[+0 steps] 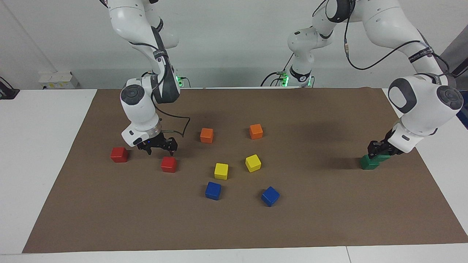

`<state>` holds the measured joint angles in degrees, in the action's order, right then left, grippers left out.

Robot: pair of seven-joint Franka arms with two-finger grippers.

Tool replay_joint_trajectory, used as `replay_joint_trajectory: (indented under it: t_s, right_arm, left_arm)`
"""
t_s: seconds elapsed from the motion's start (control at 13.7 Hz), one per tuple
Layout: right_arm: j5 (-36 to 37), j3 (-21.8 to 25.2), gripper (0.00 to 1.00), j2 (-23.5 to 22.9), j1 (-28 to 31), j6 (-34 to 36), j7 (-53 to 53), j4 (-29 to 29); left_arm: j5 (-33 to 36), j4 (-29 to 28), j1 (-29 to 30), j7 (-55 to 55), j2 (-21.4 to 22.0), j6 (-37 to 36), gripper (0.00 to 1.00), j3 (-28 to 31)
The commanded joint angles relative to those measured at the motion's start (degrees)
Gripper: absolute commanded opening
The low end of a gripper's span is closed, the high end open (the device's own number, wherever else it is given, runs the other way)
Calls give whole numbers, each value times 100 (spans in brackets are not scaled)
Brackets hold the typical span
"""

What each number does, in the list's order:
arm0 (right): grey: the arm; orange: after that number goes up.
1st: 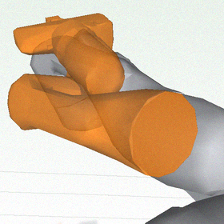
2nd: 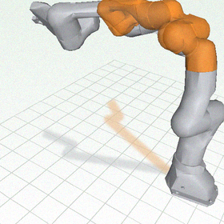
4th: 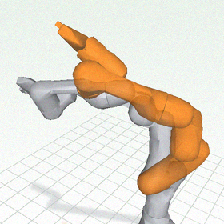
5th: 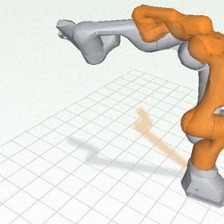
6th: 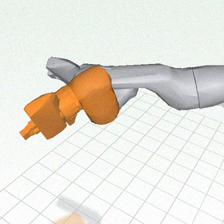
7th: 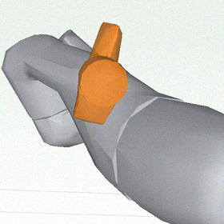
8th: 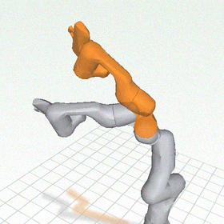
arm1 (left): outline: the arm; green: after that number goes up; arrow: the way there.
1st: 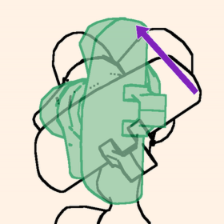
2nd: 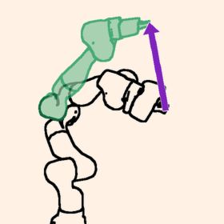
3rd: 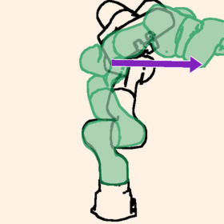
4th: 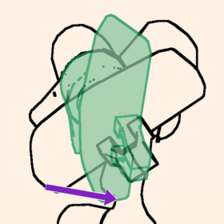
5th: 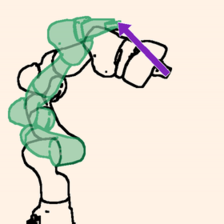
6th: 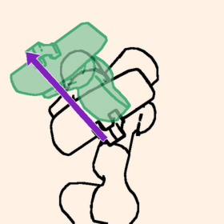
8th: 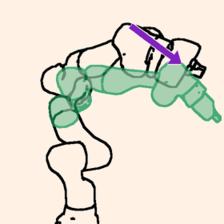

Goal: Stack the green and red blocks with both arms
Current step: 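Carry green outward with the left gripper while the right gripper grasps red, then carry the second red block outward with the right gripper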

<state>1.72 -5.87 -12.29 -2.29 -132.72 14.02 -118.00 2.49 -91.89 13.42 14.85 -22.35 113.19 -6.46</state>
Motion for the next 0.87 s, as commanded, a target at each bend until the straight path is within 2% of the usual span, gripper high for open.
replay_joint_trajectory:
  t_s: [0.0,0.15,0.36,0.73,0.8]
  right_arm:
    - [110,-19,100,-106,-60,-236,101,31]
    - [83,-19,100,-221,-140,-324,128,181]
    - [57,-19,100,-405,-140,-631,119,234]
    - [66,-10,100,-634,-70,-842,110,225]
    - [66,-10,97,-652,-70,-835,119,225]
  left_arm:
    - [-90,-513,91,561,90,545,0,-22]
    - [-90,-575,249,966,37,651,0,-22]
    - [-90,-926,249,976,107,985,0,-22]
    - [-90,-980,267,1099,116,1082,0,-13]
    - [-90,-980,275,1108,116,1074,0,-13]
